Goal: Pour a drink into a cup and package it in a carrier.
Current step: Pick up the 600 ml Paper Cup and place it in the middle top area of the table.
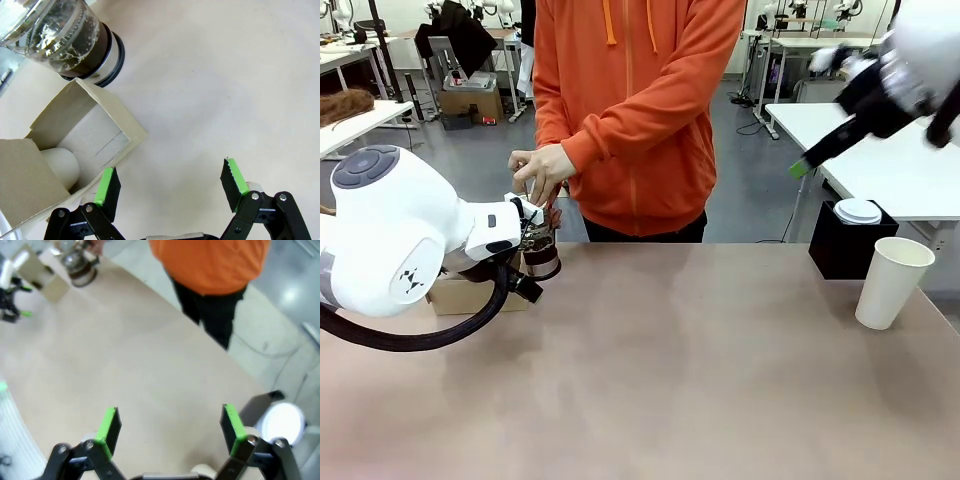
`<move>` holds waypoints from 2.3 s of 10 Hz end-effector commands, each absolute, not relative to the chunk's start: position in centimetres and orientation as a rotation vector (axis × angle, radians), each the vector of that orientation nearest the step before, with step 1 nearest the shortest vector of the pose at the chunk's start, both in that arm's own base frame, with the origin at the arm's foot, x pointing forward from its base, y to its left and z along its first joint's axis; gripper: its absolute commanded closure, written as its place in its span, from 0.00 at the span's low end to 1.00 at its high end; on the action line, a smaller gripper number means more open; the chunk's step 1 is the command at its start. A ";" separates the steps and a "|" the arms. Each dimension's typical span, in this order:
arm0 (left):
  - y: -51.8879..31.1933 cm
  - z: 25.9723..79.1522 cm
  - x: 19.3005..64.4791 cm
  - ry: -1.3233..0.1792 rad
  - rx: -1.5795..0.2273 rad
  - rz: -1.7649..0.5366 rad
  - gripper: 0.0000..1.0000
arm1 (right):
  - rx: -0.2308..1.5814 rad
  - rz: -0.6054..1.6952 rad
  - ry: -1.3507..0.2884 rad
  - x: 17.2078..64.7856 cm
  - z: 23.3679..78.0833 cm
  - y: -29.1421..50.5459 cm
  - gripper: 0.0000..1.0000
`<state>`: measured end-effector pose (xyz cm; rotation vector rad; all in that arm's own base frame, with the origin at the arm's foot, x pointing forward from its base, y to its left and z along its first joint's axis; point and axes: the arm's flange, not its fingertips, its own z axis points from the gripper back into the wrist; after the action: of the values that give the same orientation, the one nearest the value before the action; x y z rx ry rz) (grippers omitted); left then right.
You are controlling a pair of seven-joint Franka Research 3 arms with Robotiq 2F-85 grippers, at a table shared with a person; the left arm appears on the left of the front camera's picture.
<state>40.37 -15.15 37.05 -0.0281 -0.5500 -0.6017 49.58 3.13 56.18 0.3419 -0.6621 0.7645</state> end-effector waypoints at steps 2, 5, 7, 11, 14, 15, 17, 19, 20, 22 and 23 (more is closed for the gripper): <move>-15.1 37.0 40.4 -0.550 -0.029 -0.602 0.00 | 0.584 0.885 -0.722 51.8 53.5 -8.7 0.00; -15.1 37.0 40.4 -0.550 -0.029 -0.602 0.00 | 0.782 0.922 -0.842 51.5 48.0 -16.4 0.00; -15.1 37.0 40.4 -0.550 -0.029 -0.602 0.00 | 0.763 0.876 -0.904 51.5 45.6 -16.7 0.00; -15.1 37.0 40.4 -0.550 -0.029 -0.602 0.00 | 0.770 0.891 -0.871 49.2 46.5 -17.4 0.00; -15.1 37.0 40.4 -0.550 -0.029 -0.602 0.00 | 0.896 0.903 -0.995 48.8 42.3 -21.6 0.00; -15.1 37.0 40.4 -0.550 -0.029 -0.602 0.00 | 0.914 0.908 -1.039 48.0 40.6 -22.8 0.00; -15.1 37.0 40.4 -0.550 -0.029 -0.602 0.00 | 0.960 0.880 -1.128 47.3 37.3 -24.9 0.00; -15.1 37.0 40.4 -0.550 -0.029 -0.602 0.00 | 0.989 0.876 -1.180 46.4 34.6 -26.2 0.00; -15.1 37.0 40.4 -0.550 -0.029 -0.602 0.00 | 1.005 0.863 -1.194 46.1 33.0 -26.7 0.00; -15.1 37.0 40.4 -0.550 -0.029 -0.602 0.00 | 0.991 0.876 -1.235 45.6 31.2 -26.5 0.00; -15.1 37.0 40.4 -0.550 -0.029 -0.602 0.00 | 0.986 0.879 -1.245 45.2 30.3 -26.1 0.00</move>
<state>40.38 -15.13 37.04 -0.0277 -0.5499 -0.6013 45.26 -26.36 30.37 0.9980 -1.1851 0.8629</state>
